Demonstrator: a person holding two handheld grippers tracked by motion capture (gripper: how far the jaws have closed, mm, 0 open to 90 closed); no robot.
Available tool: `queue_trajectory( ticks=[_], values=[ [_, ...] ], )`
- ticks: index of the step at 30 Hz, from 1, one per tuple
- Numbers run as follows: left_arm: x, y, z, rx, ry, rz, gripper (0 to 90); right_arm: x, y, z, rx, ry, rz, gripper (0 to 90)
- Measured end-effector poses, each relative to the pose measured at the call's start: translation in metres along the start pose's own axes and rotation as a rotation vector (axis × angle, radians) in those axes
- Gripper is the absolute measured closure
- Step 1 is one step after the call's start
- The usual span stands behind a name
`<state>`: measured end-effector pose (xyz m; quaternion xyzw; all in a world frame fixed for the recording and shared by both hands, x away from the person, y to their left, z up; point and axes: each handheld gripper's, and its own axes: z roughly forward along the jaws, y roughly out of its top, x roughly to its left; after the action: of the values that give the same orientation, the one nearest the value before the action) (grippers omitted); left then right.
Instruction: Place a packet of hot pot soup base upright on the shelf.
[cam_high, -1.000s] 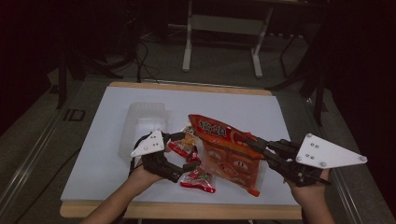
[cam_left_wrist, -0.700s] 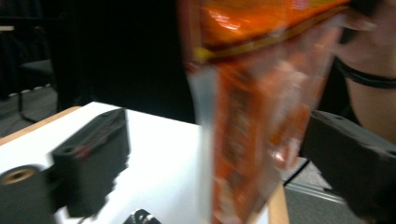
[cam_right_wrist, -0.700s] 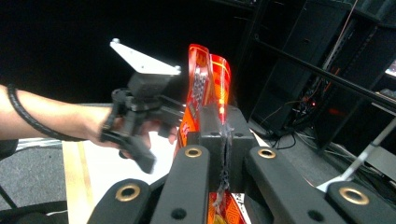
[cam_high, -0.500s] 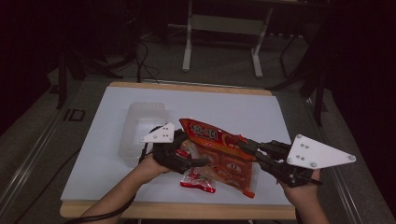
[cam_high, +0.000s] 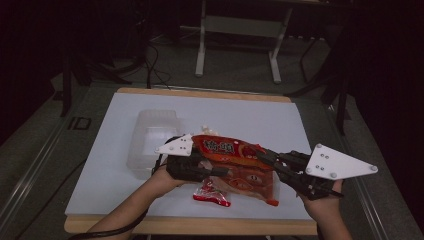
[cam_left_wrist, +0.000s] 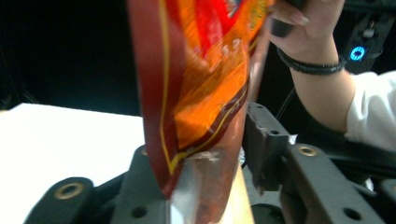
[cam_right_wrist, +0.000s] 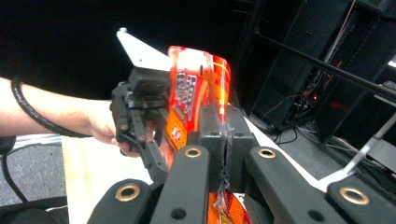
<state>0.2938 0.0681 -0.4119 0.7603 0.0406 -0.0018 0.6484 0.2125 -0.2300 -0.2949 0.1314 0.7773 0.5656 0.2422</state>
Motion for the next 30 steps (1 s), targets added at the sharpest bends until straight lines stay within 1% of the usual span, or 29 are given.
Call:
queue_trajectory(
  ticks=[3,6,8,9,10,12,13,15,17,18,19,20,22,24,26,28,29,30],
  values=[
    [-0.003,-0.001,0.002,-0.004,0.019,0.063,70.1,-0.003,-0.003,-0.002,-0.003,-0.004,0.012,88.9],
    [-0.003,0.000,0.002,-0.008,0.017,0.076,70.8,-0.004,-0.004,-0.003,-0.004,0.001,0.014,88.8],
    [-0.004,0.000,0.003,-0.006,0.034,0.096,71.3,-0.004,-0.004,-0.003,0.002,-0.011,0.009,88.7],
    [-0.004,0.001,0.003,-0.003,0.037,0.095,71.5,-0.005,-0.004,-0.003,0.002,-0.010,0.012,88.7],
    [-0.004,0.002,0.003,0.004,0.035,0.082,71.6,-0.006,-0.005,-0.003,0.001,-0.009,0.017,88.5],
    [-0.003,0.004,0.002,0.022,0.017,0.046,71.6,-0.009,-0.007,-0.003,0.000,-0.007,0.036,88.3],
    [-0.003,0.005,0.002,0.026,0.015,0.040,71.6,-0.010,-0.008,-0.003,-0.003,-0.002,0.046,88.0],
    [-0.005,0.009,0.002,0.034,0.025,0.029,71.7,-0.015,-0.009,-0.003,-0.014,0.012,0.069,87.2],
    [-0.007,0.013,0.001,0.039,0.042,0.037,71.7,-0.019,-0.011,-0.004,-0.024,0.016,0.088,86.6],
    [-0.007,0.013,0.001,0.039,0.042,0.037,71.8,-0.019,-0.011,-0.004,-0.024,0.016,0.088,86.6],
    [-0.007,0.017,-0.001,0.044,0.046,0.045,71.8,-0.021,-0.011,-0.005,-0.032,0.020,0.101,85.5],
    [-0.007,0.018,-0.001,0.042,0.046,0.042,71.9,-0.022,-0.011,-0.006,-0.041,0.015,0.106,84.8],
    [-0.009,0.021,-0.003,0.043,0.055,0.050,71.9,-0.021,-0.010,-0.007,-0.046,0.002,0.097,82.3],
    [-0.011,0.023,-0.003,0.041,0.076,0.061,72.0,-0.022,-0.009,-0.008,-0.052,-0.008,0.099,77.3],
    [-0.012,0.026,-0.004,0.040,0.091,0.069,72.0,-0.023,-0.008,-0.008,-0.053,-0.010,0.104,76.3],
    [-0.013,0.028,-0.005,0.035,0.102,0.066,72.0,-0.023,-0.008,-0.009,-0.056,-0.032,0.109,70.3],
    [-0.013,0.030,-0.006,0.035,0.108,0.071,72.0,-0.024,-0.007,-0.010,-0.055,-0.043,0.112,65.6],
    [-0.014,0.031,-0.007,0.033,0.117,0.077,72.0,-0.024,-0.007,-0.011,-0.063,-0.055,0.116,59.0]
  ],
)
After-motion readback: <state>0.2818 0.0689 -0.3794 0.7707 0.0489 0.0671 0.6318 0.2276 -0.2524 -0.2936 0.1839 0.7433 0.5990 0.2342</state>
